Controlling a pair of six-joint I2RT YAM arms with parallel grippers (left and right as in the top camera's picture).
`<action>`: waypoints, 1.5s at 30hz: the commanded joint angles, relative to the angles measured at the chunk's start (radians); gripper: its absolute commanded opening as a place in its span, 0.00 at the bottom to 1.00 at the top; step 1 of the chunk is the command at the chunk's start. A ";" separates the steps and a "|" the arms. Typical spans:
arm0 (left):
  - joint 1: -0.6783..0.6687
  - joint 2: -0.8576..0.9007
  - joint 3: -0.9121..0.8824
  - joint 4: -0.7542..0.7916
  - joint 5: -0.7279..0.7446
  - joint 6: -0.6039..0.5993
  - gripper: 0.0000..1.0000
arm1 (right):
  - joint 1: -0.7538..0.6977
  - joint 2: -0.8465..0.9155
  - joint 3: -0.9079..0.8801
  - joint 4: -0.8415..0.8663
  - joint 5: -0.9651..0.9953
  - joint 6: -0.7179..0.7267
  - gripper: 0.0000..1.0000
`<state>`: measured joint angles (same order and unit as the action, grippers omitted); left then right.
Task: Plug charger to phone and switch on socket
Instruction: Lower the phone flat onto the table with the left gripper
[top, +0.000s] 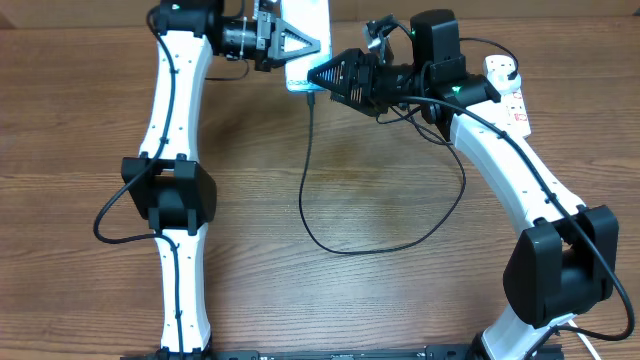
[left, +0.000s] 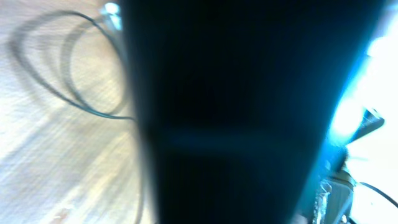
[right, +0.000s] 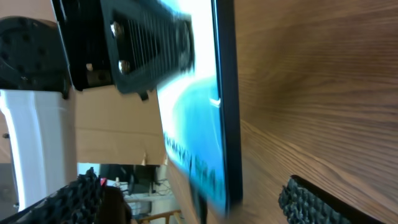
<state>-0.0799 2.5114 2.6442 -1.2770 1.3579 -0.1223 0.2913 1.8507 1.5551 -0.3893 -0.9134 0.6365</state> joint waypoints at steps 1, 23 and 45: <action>0.029 -0.015 0.015 0.010 -0.099 0.083 0.04 | -0.013 -0.008 0.023 -0.028 0.065 -0.048 0.94; -0.029 -0.014 -0.005 -0.117 -0.268 0.532 0.04 | -0.102 -0.008 0.023 -0.182 0.240 -0.174 0.96; -0.052 0.165 -0.007 -0.010 -0.365 -0.035 0.04 | -0.102 -0.008 0.023 -0.219 0.238 -0.162 0.96</action>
<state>-0.1249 2.6106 2.6392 -1.2865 0.9752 0.0235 0.1898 1.8507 1.5551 -0.6064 -0.6796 0.4778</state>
